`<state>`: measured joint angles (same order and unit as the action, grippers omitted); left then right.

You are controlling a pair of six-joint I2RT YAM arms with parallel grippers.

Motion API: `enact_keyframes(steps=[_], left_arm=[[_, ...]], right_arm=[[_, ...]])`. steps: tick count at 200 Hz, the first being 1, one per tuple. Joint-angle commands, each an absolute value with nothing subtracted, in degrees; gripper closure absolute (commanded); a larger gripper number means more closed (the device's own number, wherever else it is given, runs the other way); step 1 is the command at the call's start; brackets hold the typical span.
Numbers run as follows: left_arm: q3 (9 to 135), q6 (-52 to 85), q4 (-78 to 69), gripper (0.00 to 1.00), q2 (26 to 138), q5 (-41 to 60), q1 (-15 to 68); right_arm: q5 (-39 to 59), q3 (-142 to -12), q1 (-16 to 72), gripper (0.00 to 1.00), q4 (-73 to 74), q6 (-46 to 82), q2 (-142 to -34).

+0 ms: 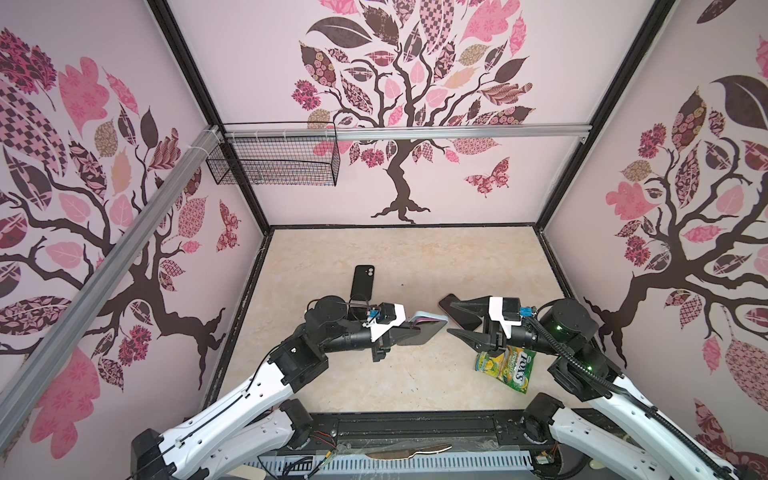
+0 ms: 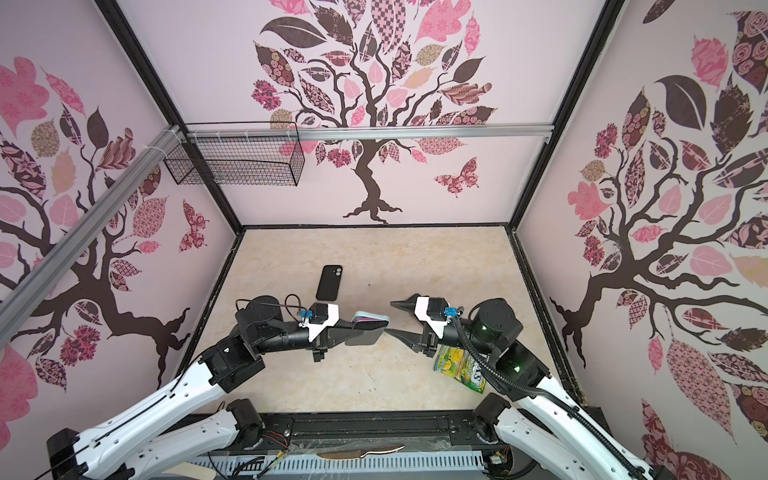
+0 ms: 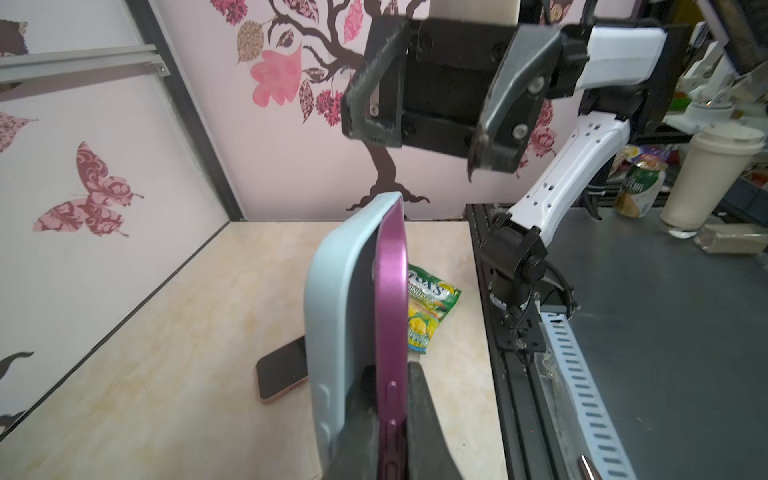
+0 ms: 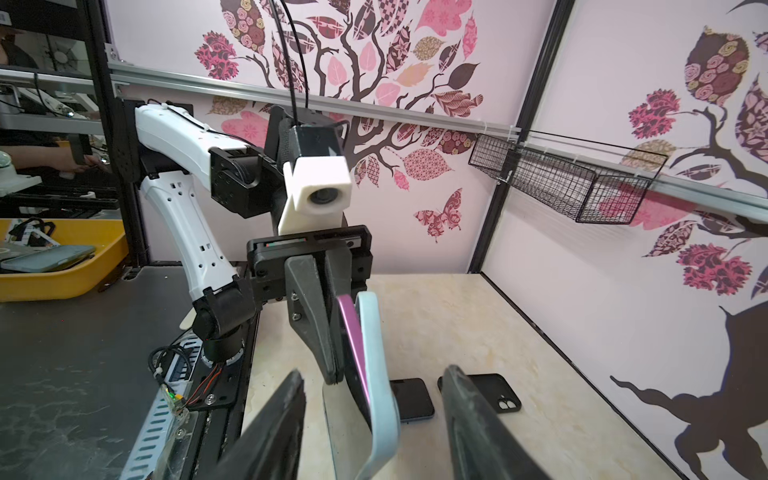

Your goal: Take the phone out of the phone case

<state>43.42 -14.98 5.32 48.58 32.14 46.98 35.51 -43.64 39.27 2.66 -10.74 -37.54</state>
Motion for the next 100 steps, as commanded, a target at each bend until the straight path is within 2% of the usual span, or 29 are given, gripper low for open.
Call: enact_keyframes(steps=[1,46,75,100], left_arm=[[47.24,-24.35,12.36,1.00,47.37,27.62,46.91],[49.97,-31.91,20.12,1.00,49.39,26.45,46.86],[50.83,-33.28,21.30,1.00,50.82,27.05,46.88],[51.50,-33.84,21.57,1.00,51.85,27.71,47.00]], right_arm=[[33.28,-47.04,39.31,0.45,-3.30,-8.92,-39.81],[38.92,-56.71,39.41,0.51,-19.10,-11.78,-48.96],[40.04,-57.48,39.74,0.52,-19.89,-12.18,-50.89],[37.72,-57.74,43.57,0.52,-19.27,-12.57,-53.16]])
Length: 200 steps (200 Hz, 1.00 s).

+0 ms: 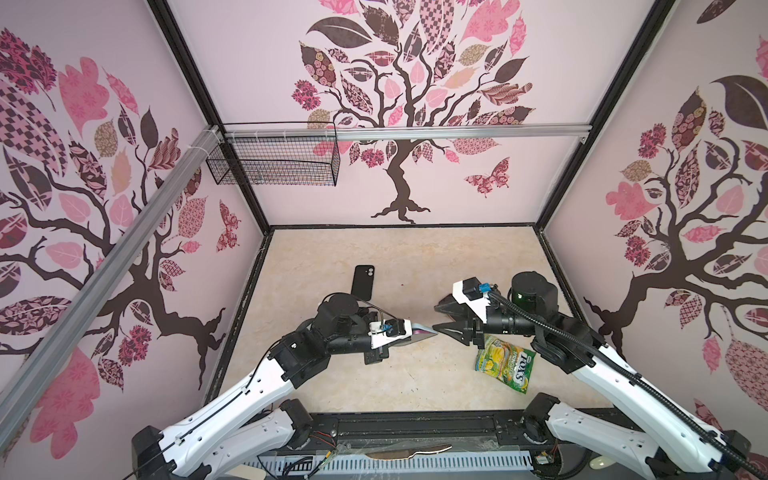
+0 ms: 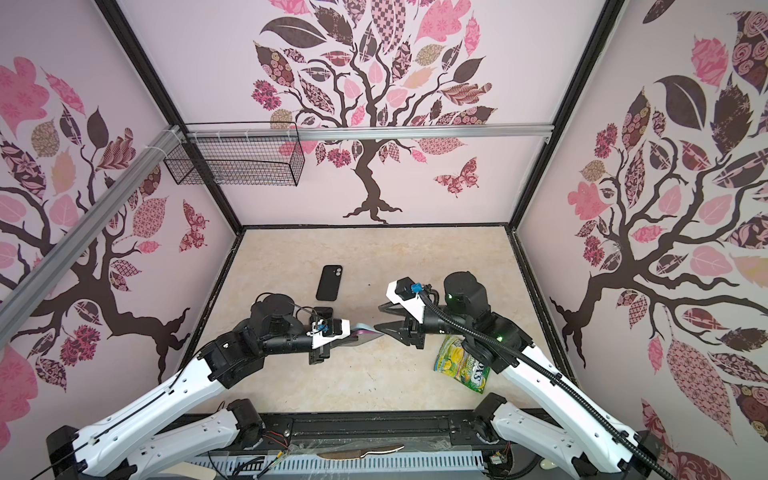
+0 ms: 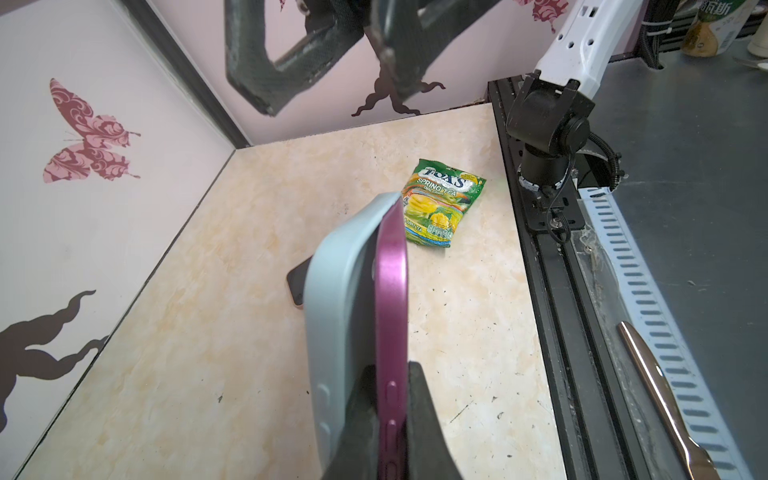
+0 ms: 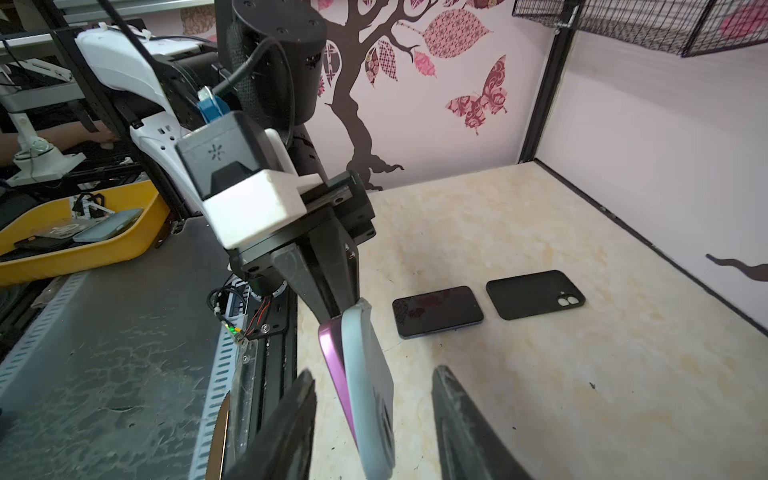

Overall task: Take the phone out of the phone case
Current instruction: 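Pull the pale blue case away with the right gripper while the left holds the phone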

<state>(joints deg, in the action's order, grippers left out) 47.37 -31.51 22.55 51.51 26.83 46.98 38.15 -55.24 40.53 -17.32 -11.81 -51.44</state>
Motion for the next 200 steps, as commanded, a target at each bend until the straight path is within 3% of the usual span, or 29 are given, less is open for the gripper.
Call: enact_keyframes(steps=[1,65,200], left_arm=[[51.50,-33.84,21.55,1.00,51.89,27.74,46.97],[52.16,-34.78,22.77,1.00,52.61,28.60,46.98],[52.01,-34.87,22.76,1.00,52.33,28.76,46.96]], right_arm=[[37.67,-57.74,43.72,0.52,-19.21,-12.52,-53.30],[37.20,-57.20,44.04,0.55,-12.52,-6.70,-55.87],[31.71,-58.45,44.15,0.58,-21.48,-12.81,-59.28]])
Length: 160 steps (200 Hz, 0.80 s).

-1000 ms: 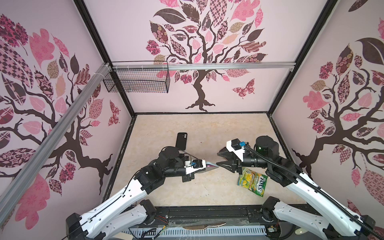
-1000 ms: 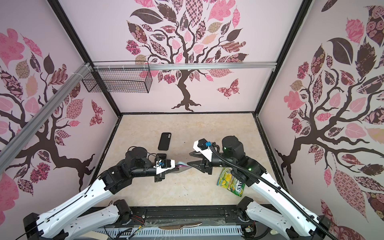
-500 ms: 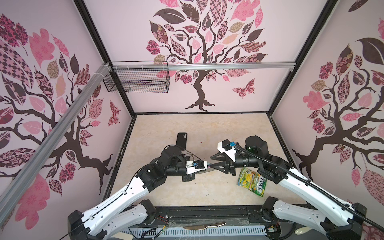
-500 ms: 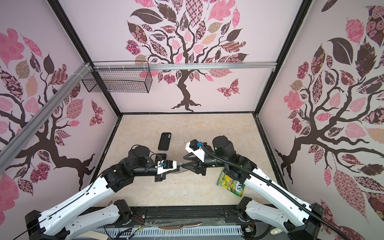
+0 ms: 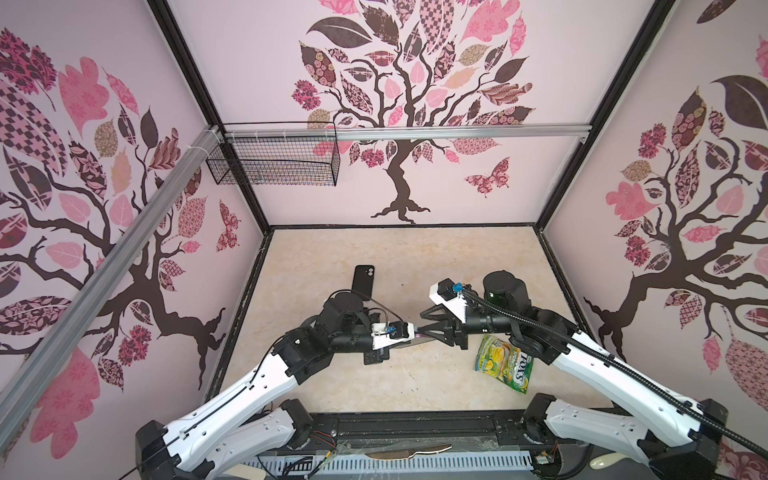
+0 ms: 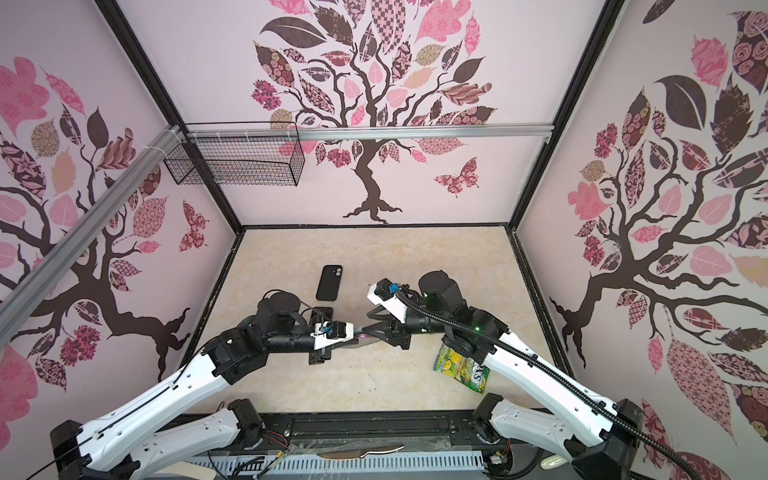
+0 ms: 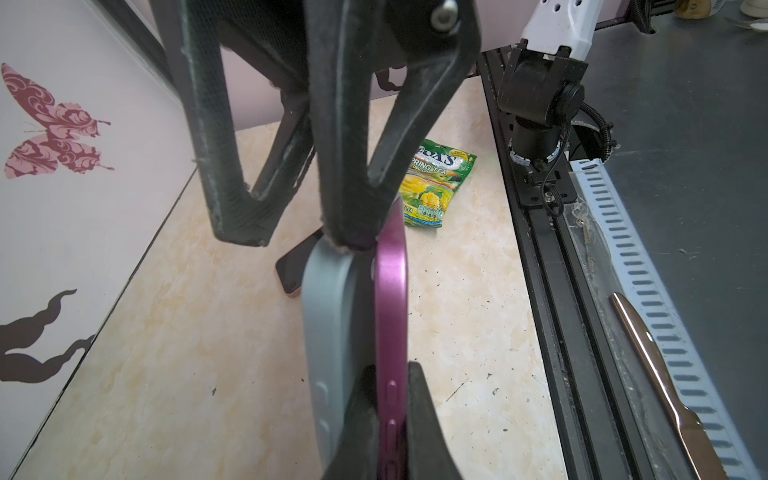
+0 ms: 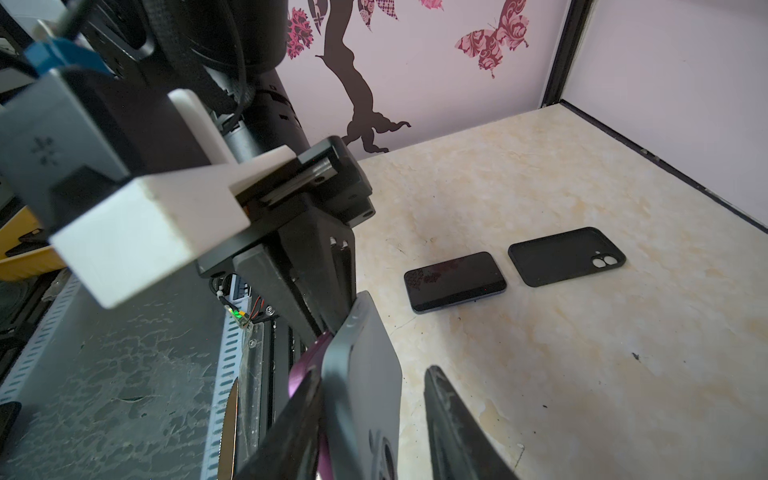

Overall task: Take the phone out of the phone case
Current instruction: 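Pull the pale blue case away with the right gripper while the left holds the phone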

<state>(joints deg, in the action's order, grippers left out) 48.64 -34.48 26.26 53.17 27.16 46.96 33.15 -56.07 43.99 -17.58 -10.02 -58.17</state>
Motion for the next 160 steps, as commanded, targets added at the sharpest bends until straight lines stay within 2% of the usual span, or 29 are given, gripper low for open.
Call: enact_keyframes(steps=[1,43,85,160], left_arm=[[51.98,-34.88,22.76,1.00,52.36,28.79,46.99],[52.03,-34.58,22.09,1.00,52.97,29.30,46.98],[52.62,-34.60,21.94,1.00,53.76,29.75,46.99],[50.82,-33.95,18.24,1.00,51.21,24.95,46.95]], right_arm=[[31.81,-58.45,44.13,0.58,-21.55,-12.91,-59.30],[34.18,-58.43,45.44,0.58,-24.09,-16.96,-60.36],[29.79,-59.49,47.64,0.59,-23.99,-15.67,-62.98],[28.12,-58.86,47.70,0.69,-25.84,-16.02,-61.77]])
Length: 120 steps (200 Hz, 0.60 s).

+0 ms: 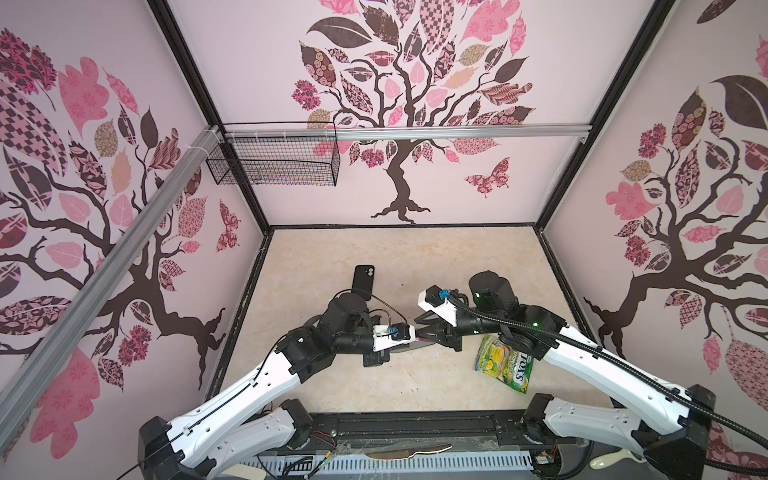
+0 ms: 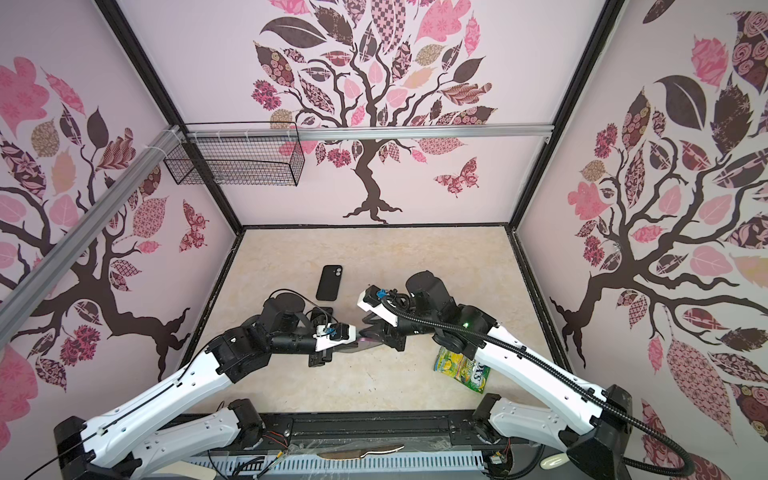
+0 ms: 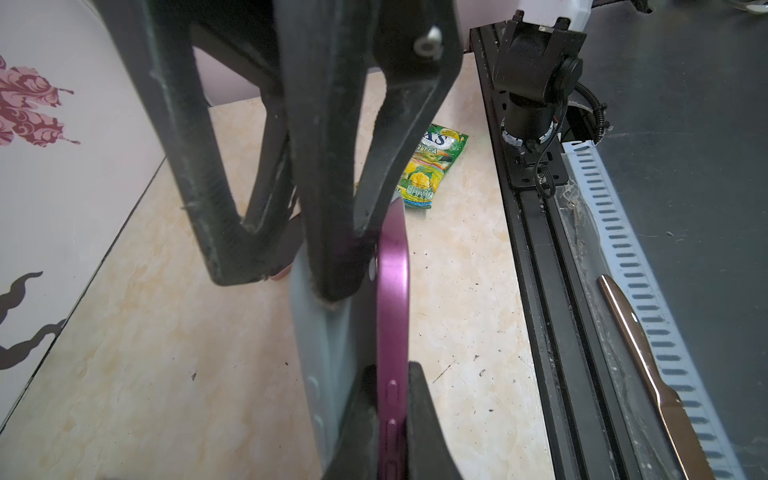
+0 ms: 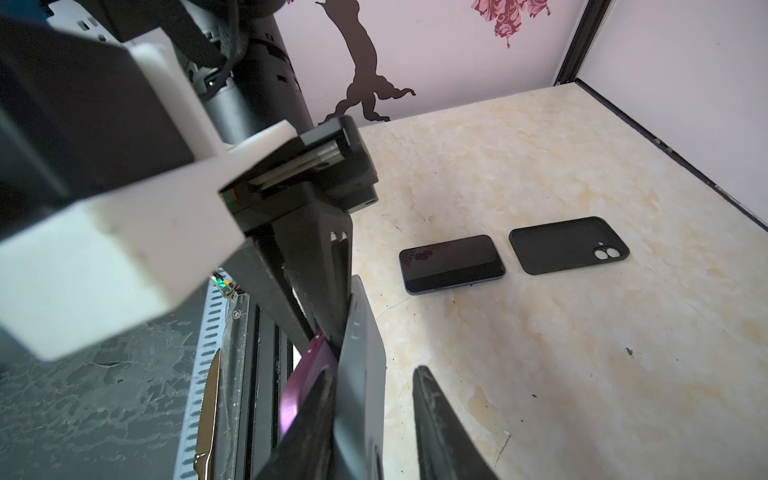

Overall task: Take the phone out of the phone case
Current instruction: 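Pull the pale blue case away with the right gripper while the left holds the phone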

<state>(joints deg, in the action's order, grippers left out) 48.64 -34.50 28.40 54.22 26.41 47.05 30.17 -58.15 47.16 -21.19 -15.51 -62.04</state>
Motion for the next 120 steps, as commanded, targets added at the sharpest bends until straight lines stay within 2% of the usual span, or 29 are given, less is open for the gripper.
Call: enact_keyframes(steps=[1,59,89,120], left_arm=[[50.68,-33.98,18.13,1.00,51.18,24.91,46.94],[49.71,-33.67,17.83,1.00,50.19,24.08,46.99],[48.81,-33.24,17.83,1.00,49.41,23.93,46.96],[47.73,-33.89,18.10,1.00,48.42,25.83,46.94]], right_arm=[[28.08,-58.83,47.67,0.69,-25.84,-16.01,-61.78],[31.50,-58.48,47.64,0.88,-22.05,-12.15,-60.61],[29.52,-57.89,47.65,1.00,-19.14,-9.18,-59.25],[22.22,-57.83,47.23,1.00,-19.47,-6.12,-59.32]])
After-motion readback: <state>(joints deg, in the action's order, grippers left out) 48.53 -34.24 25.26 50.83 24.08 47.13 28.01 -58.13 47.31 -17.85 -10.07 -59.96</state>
